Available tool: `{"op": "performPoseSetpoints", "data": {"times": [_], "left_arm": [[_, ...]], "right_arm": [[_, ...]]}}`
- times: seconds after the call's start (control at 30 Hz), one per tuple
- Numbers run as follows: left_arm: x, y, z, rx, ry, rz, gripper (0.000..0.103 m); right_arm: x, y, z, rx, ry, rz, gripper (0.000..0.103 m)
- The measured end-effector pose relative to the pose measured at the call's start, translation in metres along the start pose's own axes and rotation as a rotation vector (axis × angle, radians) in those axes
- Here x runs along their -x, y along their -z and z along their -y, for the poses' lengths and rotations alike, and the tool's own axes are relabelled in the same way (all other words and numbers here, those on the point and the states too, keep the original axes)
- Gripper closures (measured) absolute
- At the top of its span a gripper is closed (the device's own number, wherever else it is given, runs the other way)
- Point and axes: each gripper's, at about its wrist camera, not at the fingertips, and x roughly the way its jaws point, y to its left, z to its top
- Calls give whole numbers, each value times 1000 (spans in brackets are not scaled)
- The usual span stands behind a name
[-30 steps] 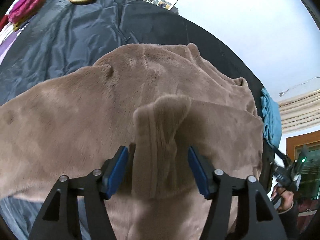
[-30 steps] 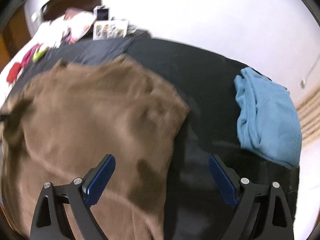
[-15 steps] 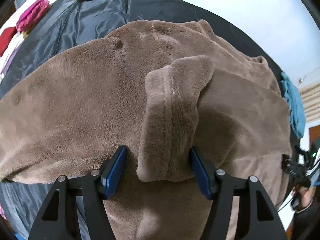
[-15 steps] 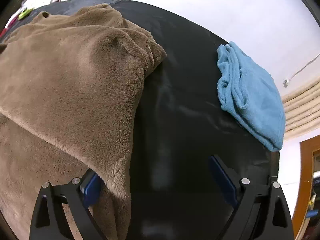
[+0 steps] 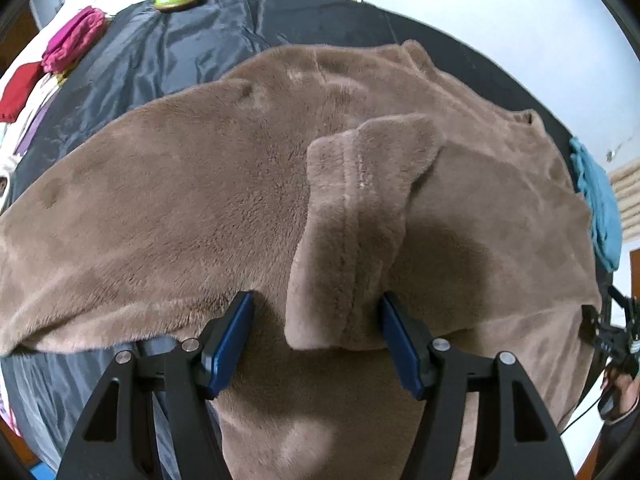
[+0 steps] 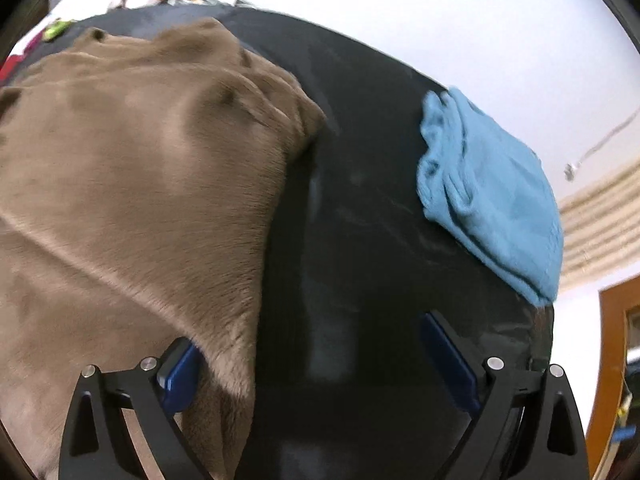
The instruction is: Fold clothes
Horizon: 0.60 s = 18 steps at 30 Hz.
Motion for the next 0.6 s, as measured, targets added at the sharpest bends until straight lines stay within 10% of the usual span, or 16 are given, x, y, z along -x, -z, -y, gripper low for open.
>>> {"op": "performPoseSetpoints", "data": {"times": [0.33, 0.6], "left_arm": [[24, 28, 31, 5, 31, 40, 34], [36, 78, 2, 92, 20, -2, 34]], "right_arm": [[61, -20, -39, -117, -383, 127, 4], [7, -27, -95, -80, -426, 40, 4]]}}
